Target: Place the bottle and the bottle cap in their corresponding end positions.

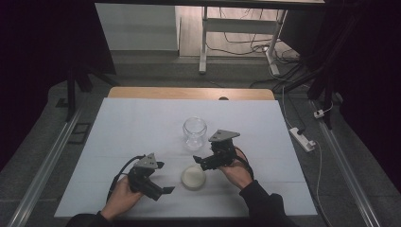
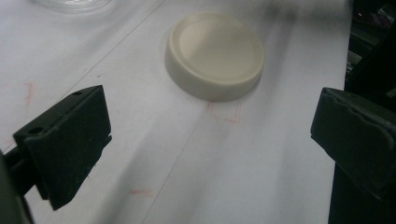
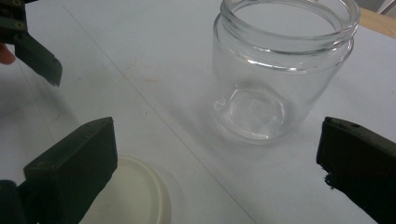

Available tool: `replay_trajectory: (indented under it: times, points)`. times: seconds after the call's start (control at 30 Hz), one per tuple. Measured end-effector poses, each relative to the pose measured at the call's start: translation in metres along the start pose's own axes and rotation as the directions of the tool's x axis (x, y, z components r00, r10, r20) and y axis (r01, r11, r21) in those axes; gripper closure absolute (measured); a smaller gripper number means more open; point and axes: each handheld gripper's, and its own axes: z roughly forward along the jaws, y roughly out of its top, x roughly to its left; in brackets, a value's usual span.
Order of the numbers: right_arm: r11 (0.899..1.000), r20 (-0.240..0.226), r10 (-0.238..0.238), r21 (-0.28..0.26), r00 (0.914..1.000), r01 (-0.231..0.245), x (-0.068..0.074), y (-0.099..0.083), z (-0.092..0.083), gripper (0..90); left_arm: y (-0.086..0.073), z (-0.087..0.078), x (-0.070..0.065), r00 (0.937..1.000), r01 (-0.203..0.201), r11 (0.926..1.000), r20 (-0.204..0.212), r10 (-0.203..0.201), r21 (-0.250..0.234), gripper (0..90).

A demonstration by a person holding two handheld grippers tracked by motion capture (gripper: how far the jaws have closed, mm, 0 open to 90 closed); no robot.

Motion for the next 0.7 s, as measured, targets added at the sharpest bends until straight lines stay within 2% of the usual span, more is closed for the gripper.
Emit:
replay_trajectory:
  times: [0.37, 0.7]
  points:
    - [1.000, -0.008, 0.022, 0.007, 0.9997, -0.022, 0.004, -0.012, -0.013, 0.0, -0.016, -0.021, 0.002, 0.9981, 0.038, 0.9990, -0.047, -0.039, -0.023, 0.0]
    - [0.999, 0.000, 0.033, 0.011, 0.9995, -0.033, 0.007, -0.026, -0.031, 0.0, -0.031, -0.041, 0.002, 0.9927, 0.069, 0.9967, -0.096, -0.073, -0.042, 0.0]
